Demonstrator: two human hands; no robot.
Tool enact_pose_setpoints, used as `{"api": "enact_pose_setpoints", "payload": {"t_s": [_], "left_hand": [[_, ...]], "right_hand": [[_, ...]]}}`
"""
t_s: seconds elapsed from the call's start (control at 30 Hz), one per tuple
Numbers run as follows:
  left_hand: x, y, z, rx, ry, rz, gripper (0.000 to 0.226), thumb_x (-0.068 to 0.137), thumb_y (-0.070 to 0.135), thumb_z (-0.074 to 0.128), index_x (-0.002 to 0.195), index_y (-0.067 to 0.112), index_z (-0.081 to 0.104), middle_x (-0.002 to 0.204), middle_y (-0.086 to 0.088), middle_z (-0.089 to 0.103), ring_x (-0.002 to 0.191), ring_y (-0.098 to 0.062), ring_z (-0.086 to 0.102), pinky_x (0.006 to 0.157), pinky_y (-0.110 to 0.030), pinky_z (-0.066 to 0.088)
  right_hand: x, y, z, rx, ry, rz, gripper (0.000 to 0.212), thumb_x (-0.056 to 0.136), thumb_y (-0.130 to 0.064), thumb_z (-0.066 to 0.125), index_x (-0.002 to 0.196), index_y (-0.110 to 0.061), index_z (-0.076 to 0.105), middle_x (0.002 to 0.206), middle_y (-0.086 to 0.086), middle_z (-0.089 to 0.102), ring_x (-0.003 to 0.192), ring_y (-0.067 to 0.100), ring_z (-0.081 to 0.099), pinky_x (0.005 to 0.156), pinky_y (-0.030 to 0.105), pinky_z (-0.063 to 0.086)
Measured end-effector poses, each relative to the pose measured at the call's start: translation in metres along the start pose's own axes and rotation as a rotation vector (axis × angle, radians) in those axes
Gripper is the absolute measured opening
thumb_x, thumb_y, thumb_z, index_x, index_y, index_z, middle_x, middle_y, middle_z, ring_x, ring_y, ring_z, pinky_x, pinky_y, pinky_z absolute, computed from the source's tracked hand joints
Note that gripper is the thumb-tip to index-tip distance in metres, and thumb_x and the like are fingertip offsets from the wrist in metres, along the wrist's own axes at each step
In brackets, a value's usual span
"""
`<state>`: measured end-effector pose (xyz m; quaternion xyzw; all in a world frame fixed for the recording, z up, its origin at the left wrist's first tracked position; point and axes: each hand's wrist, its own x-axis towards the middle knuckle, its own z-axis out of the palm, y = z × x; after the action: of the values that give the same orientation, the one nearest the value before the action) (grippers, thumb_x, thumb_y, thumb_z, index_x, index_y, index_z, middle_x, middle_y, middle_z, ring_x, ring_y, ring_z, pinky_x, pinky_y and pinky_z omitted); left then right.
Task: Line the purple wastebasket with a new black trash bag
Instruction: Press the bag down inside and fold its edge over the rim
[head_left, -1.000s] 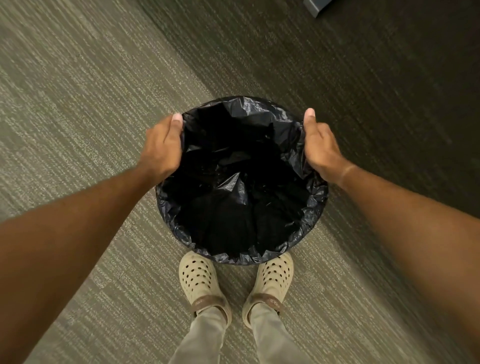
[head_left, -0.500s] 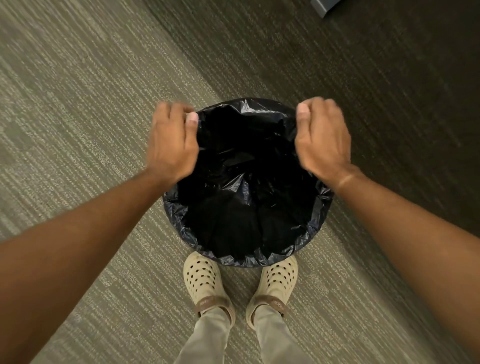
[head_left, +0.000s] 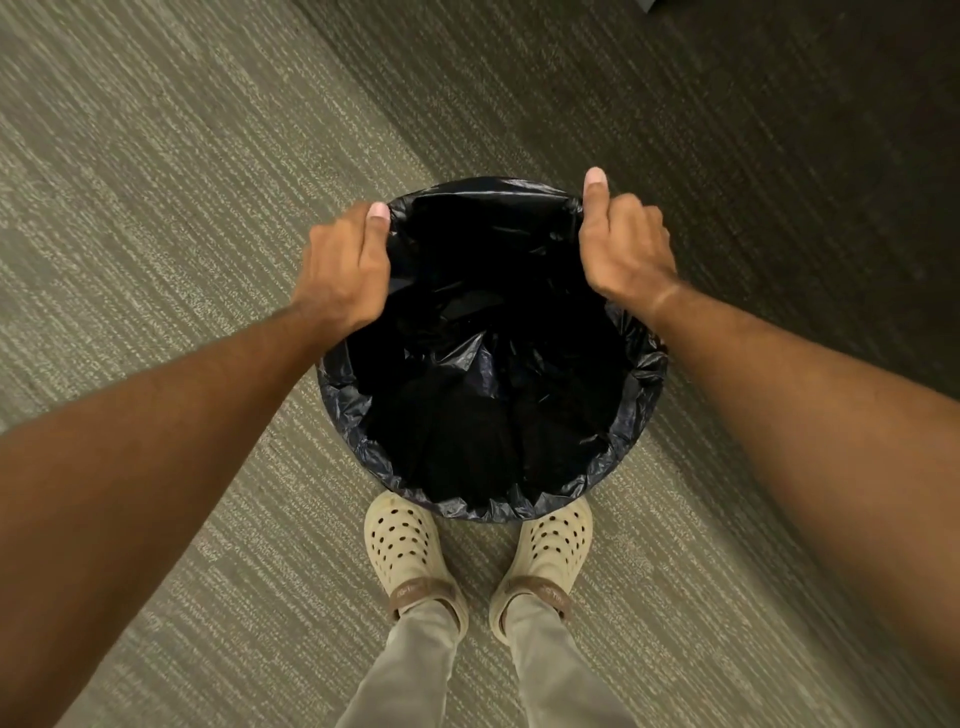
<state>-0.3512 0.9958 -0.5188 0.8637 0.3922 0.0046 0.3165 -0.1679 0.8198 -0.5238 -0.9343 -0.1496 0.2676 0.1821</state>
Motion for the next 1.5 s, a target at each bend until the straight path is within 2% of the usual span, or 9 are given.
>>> {"api": "enact_pose_setpoints", "payload": {"t_s": [0.13, 0.27, 0.5, 0.83, 0.97, 1.07, 1.2, 1.33, 1.5], "left_hand": [[-0.013, -0.002, -0.014, 0.021, 0.006, -0.112, 0.043, 0.101, 0.043, 0.029, 0.116, 0.01, 0.052, 0.111, -0.015, 0.054, 0.102, -0.026, 0.051, 0.086, -0.041, 0.043], [-0.053, -0.001, -0.021, -0.013, 0.198, -0.279, 0.044, 0.098, 0.041, 0.039, 0.131, 0.013, 0.045, 0.129, -0.013, 0.043, 0.121, -0.025, 0.041, 0.104, -0.043, 0.037], [-0.104, 0.022, 0.011, -0.23, 0.272, -0.608, 0.036, 0.102, 0.026, 0.033, 0.124, 0.001, 0.048, 0.118, -0.017, 0.052, 0.108, -0.027, 0.05, 0.093, -0.039, 0.043], [-0.101, 0.009, 0.028, -0.359, 0.414, -0.684, 0.046, 0.104, 0.03, 0.026, 0.114, -0.003, 0.057, 0.07, 0.015, 0.038, 0.063, 0.009, 0.031, 0.067, -0.013, 0.024], [-0.1, 0.012, 0.027, -0.348, 0.442, -0.67, 0.051, 0.104, 0.034, 0.025, 0.118, -0.004, 0.057, 0.086, -0.003, 0.053, 0.071, -0.007, 0.037, 0.076, -0.018, 0.028], [-0.104, 0.009, 0.022, -0.338, 0.381, -0.659, 0.049, 0.105, 0.035, 0.025, 0.122, 0.0, 0.054, 0.086, 0.012, 0.047, 0.069, 0.006, 0.037, 0.077, -0.016, 0.033], [-0.122, 0.005, 0.02, -0.365, 0.329, -0.85, 0.043, 0.102, 0.043, 0.028, 0.125, 0.011, 0.046, 0.124, -0.014, 0.047, 0.104, -0.018, 0.05, 0.093, -0.035, 0.046], [-0.158, 0.023, 0.03, -0.545, 0.293, -1.044, 0.049, 0.102, 0.045, 0.025, 0.142, 0.019, 0.035, 0.15, -0.017, 0.034, 0.132, -0.03, 0.042, 0.112, -0.047, 0.033], [-0.154, 0.038, 0.046, -0.754, 0.469, -1.266, 0.058, 0.102, 0.044, 0.021, 0.149, 0.011, 0.029, 0.155, -0.018, 0.03, 0.142, -0.036, 0.029, 0.118, -0.047, 0.023]], "right_hand": [[-0.015, 0.011, -0.018, -0.003, 0.033, -0.02, 0.057, 0.1, -0.054, 0.016, 0.105, -0.016, 0.057, 0.103, 0.008, 0.059, 0.107, 0.032, 0.055, 0.083, 0.039, 0.034], [-0.064, 0.03, -0.021, -0.014, 0.298, 0.017, 0.042, 0.1, -0.044, 0.028, 0.121, -0.017, 0.052, 0.121, 0.008, 0.055, 0.114, 0.027, 0.048, 0.094, 0.044, 0.035], [-0.116, 0.028, 0.022, -0.033, 0.356, 0.19, 0.043, 0.101, -0.033, 0.03, 0.135, -0.011, 0.045, 0.123, 0.01, 0.055, 0.109, 0.029, 0.051, 0.081, 0.041, 0.039], [-0.091, 0.044, 0.024, 0.283, 0.35, 0.391, 0.065, 0.102, -0.05, 0.016, 0.076, -0.009, 0.06, 0.065, -0.004, 0.055, 0.061, 0.017, 0.048, 0.064, 0.029, 0.03], [-0.09, 0.039, 0.02, 0.292, 0.34, 0.412, 0.067, 0.103, -0.048, 0.019, 0.05, -0.013, 0.043, 0.049, -0.006, 0.049, 0.048, 0.005, 0.043, 0.05, 0.03, 0.025], [-0.094, 0.044, 0.014, 0.364, 0.27, 0.4, 0.061, 0.102, -0.051, 0.018, 0.063, -0.015, 0.049, 0.063, -0.007, 0.053, 0.064, 0.013, 0.053, 0.07, 0.031, 0.033], [-0.118, 0.056, 0.013, 0.459, 0.256, 0.492, 0.043, 0.1, -0.055, 0.018, 0.096, -0.023, 0.046, 0.095, -0.006, 0.05, 0.096, 0.016, 0.049, 0.084, 0.033, 0.034], [-0.158, 0.049, 0.033, 0.67, 0.246, 0.706, 0.032, 0.101, -0.053, 0.019, 0.095, -0.029, 0.04, 0.094, -0.007, 0.048, 0.085, 0.011, 0.049, 0.086, 0.034, 0.037], [-0.16, 0.024, 0.047, 0.826, 0.405, 0.96, 0.061, 0.103, -0.049, 0.017, 0.134, -0.009, 0.05, 0.141, 0.014, 0.051, 0.128, 0.033, 0.048, 0.106, 0.039, 0.035]]}}
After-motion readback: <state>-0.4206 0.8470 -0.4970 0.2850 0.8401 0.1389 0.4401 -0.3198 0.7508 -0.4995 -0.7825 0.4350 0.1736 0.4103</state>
